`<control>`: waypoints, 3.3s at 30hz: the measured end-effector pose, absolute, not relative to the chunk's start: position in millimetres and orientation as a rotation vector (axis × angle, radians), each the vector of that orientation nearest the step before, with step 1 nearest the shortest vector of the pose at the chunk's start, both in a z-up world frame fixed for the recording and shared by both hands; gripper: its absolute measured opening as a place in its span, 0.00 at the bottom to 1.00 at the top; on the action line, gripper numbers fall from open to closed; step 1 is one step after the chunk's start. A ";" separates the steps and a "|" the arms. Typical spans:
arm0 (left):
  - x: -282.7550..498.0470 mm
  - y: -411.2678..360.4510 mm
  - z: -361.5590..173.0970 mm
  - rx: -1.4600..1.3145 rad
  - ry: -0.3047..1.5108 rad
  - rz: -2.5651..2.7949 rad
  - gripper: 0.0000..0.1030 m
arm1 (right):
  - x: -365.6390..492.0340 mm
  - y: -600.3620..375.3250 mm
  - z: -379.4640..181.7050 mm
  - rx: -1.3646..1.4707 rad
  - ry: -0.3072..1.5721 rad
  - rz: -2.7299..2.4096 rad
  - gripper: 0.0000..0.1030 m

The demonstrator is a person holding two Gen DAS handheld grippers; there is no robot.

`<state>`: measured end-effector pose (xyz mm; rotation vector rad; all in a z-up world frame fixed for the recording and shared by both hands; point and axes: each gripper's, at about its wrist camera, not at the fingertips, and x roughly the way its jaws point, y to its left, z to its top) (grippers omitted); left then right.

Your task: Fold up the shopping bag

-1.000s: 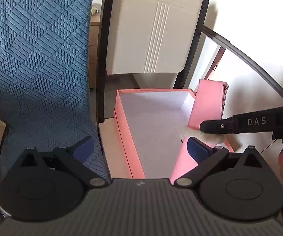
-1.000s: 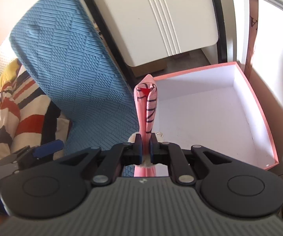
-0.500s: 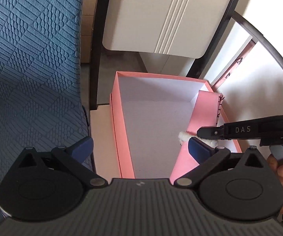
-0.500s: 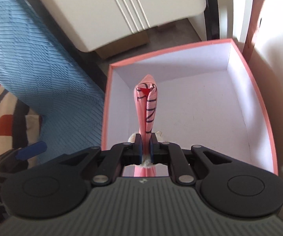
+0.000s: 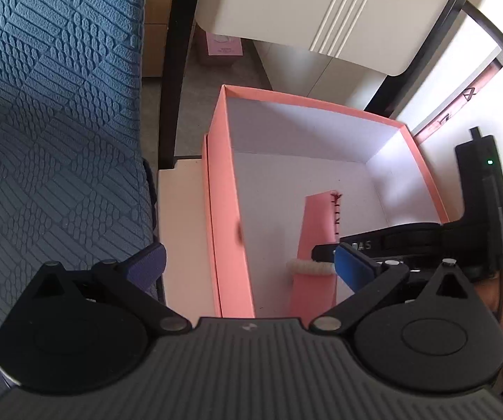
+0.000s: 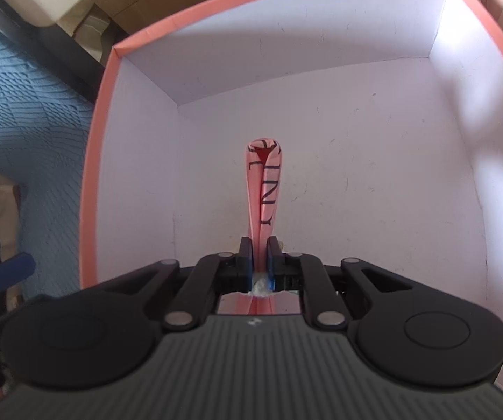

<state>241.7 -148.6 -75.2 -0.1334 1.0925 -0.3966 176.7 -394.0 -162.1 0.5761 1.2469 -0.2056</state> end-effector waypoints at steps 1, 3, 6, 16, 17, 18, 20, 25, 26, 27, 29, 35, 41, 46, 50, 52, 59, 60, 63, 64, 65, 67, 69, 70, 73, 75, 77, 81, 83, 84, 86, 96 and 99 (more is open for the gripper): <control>241.5 -150.0 -76.4 -0.131 1.093 -0.397 1.00 | 177.1 -393.4 -164.4 0.573 1.245 -0.207 0.13; 240.4 -151.8 -79.1 -0.126 1.098 -0.399 1.00 | 177.6 -391.5 -166.6 0.568 1.242 -0.205 0.14; 238.1 -151.4 -79.4 -0.122 1.104 -0.395 1.00 | 176.4 -387.8 -163.9 0.552 1.239 -0.216 0.23; 216.3 -137.9 -38.3 -0.120 1.044 -0.407 1.00 | 138.7 -382.6 -115.1 0.580 1.133 -0.247 0.83; 212.6 -136.1 -32.6 -0.115 1.035 -0.406 1.00 | 134.1 -381.5 -104.4 0.575 1.112 -0.252 0.83; 208.5 -134.7 -26.4 -0.110 1.025 -0.406 1.00 | 127.3 -381.3 -93.2 0.565 1.088 -0.260 0.83; 199.4 -131.2 -12.9 -0.108 1.003 -0.412 1.00 | 119.5 -384.2 -70.4 0.559 1.039 -0.270 0.83; 174.2 -123.3 20.4 -0.096 0.946 -0.420 1.00 | 91.0 -378.1 -17.1 0.526 0.940 -0.269 0.83; 168.4 -121.3 27.0 -0.094 0.934 -0.423 1.00 | 83.1 -374.6 -6.7 0.519 0.920 -0.273 0.83; 161.6 -119.1 33.2 -0.095 0.922 -0.427 1.00 | 75.7 -371.8 3.2 0.512 0.903 -0.274 0.83; 149.6 -114.4 44.4 -0.097 0.903 -0.432 1.00 | 62.5 -362.8 17.4 0.494 0.872 -0.281 0.83; 111.4 -102.1 70.5 -0.093 0.860 -0.457 1.00 | 21.8 -336.5 47.3 0.444 0.800 -0.289 0.83; 77.2 -88.1 87.9 -0.114 0.837 -0.472 1.00 | -18.0 -306.8 62.6 0.393 0.763 -0.289 0.83; 55.2 -78.0 95.9 -0.116 0.821 -0.473 1.00 | -41.9 -286.2 64.2 0.372 0.749 -0.300 0.83; 40.3 -69.9 97.9 -0.105 0.814 -0.463 1.00 | -59.2 -271.3 64.2 0.359 0.743 -0.313 0.83; 32.6 -66.1 98.0 -0.110 0.816 -0.464 1.00 | -65.7 -264.7 64.3 0.358 0.740 -0.305 0.83; 17.4 -64.4 98.1 -0.103 0.815 -0.465 1.00 | -76.9 -252.9 61.2 0.355 0.740 -0.324 0.83; 16.1 -64.5 98.0 -0.103 0.815 -0.461 1.00 | -77.4 -253.2 60.4 0.360 0.743 -0.325 0.83; 13.6 -64.0 97.3 -0.104 0.815 -0.459 1.00 | -78.9 -253.8 57.9 0.356 0.752 -0.337 0.83; 13.4 -64.0 96.8 -0.104 0.816 -0.459 1.00 | -80.2 -253.0 57.6 0.356 0.753 -0.339 0.83; 13.1 -64.1 96.4 -0.105 0.817 -0.458 1.00 | -81.1 -253.3 57.4 0.354 0.753 -0.340 0.83; 12.4 -64.1 95.6 -0.104 0.817 -0.460 1.00 | -83.2 -253.3 56.9 0.353 0.754 -0.349 0.83; 12.2 -64.7 94.7 -0.106 0.819 -0.462 1.00 | -85.9 -253.8 56.0 0.360 0.754 -0.355 0.83; 11.8 -65.5 94.6 -0.107 0.818 -0.466 1.00 | -87.3 -253.6 55.4 0.362 0.754 -0.358 0.83; 10.2 -66.9 93.9 -0.105 0.816 -0.468 1.00 | -89.8 -252.8 54.7 0.359 0.756 -0.361 0.83; 10.9 -67.7 93.6 -0.104 0.816 -0.470 1.00 | -90.0 -252.1 54.5 0.357 0.758 -0.363 0.83; 10.5 -68.3 93.3 -0.104 0.817 -0.470 1.00 | -90.1 -251.3 54.9 0.349 0.760 -0.363 0.83; 10.6 -68.9 92.6 -0.103 0.819 -0.474 1.00 | -90.8 -249.7 55.3 0.344 0.759 -0.364 0.83; 10.4 -68.5 92.6 -0.103 0.819 -0.476 1.00 | -90.7 -250.2 54.7 0.347 0.760 -0.365 0.83; 10.3 -68.4 93.0 -0.103 0.817 -0.479 1.00 | -90.1 -250.1 54.5 0.348 0.762 -0.365 0.83; 9.4 -68.9 94.8 -0.100 0.808 -0.483 1.00 | -89.9 -249.4 54.6 0.349 0.766 -0.366 0.83; 7.2 -67.4 96.2 -0.091 0.804 -0.491 1.00 | -92.2 -247.3 56.1 0.345 0.771 -0.375 0.83; 7.2 -65.0 97.0 -0.094 0.804 -0.492 1.00 | -91.9 -246.4 55.7 0.344 0.773 -0.378 0.83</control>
